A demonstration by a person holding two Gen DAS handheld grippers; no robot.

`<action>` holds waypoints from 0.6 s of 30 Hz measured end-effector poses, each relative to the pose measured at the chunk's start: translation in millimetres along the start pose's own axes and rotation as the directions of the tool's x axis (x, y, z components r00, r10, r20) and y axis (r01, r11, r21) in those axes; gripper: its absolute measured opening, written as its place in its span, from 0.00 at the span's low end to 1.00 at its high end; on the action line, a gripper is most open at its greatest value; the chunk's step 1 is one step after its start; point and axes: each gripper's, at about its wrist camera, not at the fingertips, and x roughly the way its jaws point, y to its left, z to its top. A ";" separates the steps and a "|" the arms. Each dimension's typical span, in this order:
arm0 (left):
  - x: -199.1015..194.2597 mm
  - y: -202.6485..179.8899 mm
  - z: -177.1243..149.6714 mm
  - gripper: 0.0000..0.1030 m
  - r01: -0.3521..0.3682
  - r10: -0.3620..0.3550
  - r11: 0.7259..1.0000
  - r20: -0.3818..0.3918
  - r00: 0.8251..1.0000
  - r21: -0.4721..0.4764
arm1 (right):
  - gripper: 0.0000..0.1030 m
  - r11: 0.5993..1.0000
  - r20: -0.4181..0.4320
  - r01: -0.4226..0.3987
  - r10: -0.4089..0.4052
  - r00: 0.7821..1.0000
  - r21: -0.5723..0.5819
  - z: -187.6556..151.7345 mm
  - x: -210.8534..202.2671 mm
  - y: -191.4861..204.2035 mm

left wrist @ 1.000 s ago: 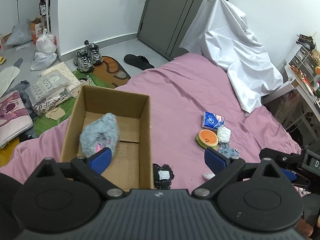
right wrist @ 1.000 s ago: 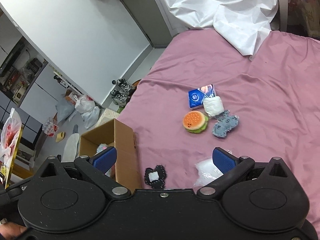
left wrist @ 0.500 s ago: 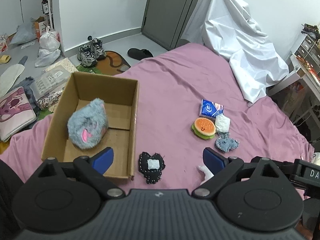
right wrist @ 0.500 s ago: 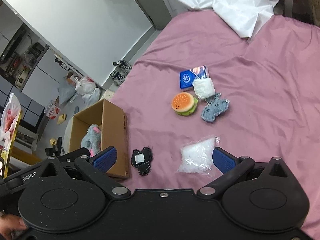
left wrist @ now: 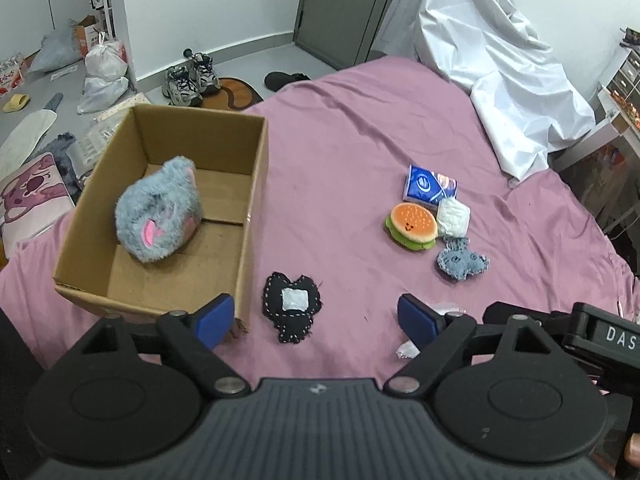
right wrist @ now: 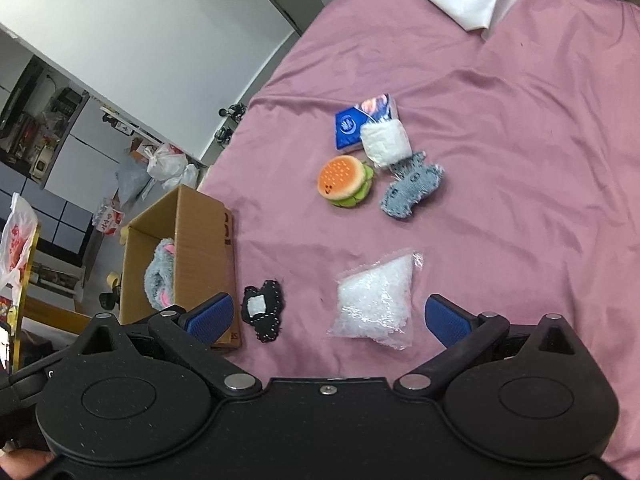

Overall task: Organize soft objects
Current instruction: 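Move right gripper to the clear bag while left gripper approaches the black patch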

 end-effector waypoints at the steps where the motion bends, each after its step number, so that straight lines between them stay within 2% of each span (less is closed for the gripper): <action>1: 2.6 -1.4 -0.3 0.81 0.000 0.000 1.000 -0.005 1.000 -0.001 | 1.00 1.000 -0.007 -0.010 0.010 1.000 0.012 0.4 1.8 -2.6; 5: 13.6 -6.5 -3.1 0.71 -0.009 0.009 1.000 -0.021 1.000 -0.007 | 1.00 0.999 -0.021 -0.024 0.025 0.999 0.033 2.7 8.3 -8.3; 9: 25.0 -13.0 -6.9 0.68 -0.019 0.019 1.000 -0.035 0.999 0.004 | 0.98 0.998 -0.043 -0.014 0.017 0.999 0.065 4.8 18.5 -15.3; 18: 58.4 -30.0 -10.9 0.58 -0.046 0.049 0.998 -0.080 0.996 0.039 | 0.91 0.989 -0.096 -0.056 0.070 0.993 0.140 9.9 39.6 -38.0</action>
